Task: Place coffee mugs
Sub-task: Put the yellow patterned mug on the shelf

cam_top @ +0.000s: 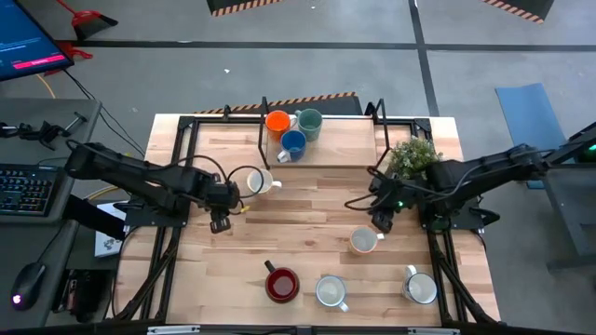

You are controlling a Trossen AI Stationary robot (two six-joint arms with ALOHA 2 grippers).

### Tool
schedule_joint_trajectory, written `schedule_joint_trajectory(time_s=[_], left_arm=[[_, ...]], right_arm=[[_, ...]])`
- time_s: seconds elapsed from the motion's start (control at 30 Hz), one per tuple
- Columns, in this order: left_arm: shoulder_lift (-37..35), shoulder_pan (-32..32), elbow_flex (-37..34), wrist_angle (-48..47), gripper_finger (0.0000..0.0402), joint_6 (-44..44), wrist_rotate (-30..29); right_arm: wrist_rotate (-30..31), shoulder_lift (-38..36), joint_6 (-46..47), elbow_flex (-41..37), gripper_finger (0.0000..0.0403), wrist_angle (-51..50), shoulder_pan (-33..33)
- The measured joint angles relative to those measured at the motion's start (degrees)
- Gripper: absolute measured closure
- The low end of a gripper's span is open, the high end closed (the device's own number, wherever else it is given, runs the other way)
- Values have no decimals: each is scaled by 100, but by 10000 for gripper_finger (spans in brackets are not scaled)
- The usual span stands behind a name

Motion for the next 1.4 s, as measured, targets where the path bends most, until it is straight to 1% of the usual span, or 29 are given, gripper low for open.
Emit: schedule_joint_trajectory(time_s=[0.33, 0.5, 0.57, 0.7, 0.83, 0.9, 1.0, 1.13, 1.27, 1.4], left_arm=[[0, 0, -8, 37, 284, 55, -11], [0, 2, -8, 34, 284, 55, -13], [0, 2, -8, 34, 284, 55, -18], [0, 2, -8, 32, 284, 55, -24], [2, 3, -6, 34, 284, 55, -24], [2, 7, -6, 39, 284, 52, -40], [2, 7, -6, 49, 284, 50, -74], [2, 7, -6, 149, 284, 48, -79], [2, 7, -6, 184, 284, 47, -151], [4, 7, -6, 268, 284, 44, -256]], right_arm=[[-677, 1377, -450, -7, 288, 166, 8], [-1173, 1830, -651, -7, 288, 171, 17], [-1272, 1953, -741, -7, 288, 184, 36], [-1177, 2156, -741, -7, 288, 273, 50], [-1127, 2357, -554, -7, 289, 490, 35], [-1068, 2437, -550, -7, 294, 636, 35], [-1032, 2532, -548, -7, 322, 818, 35], [-936, 2586, -529, -7, 389, 1043, 36], [-721, 2588, -410, -7, 399, 1177, -39], [-519, 2588, -462, 100, 400, 1230, -362]])
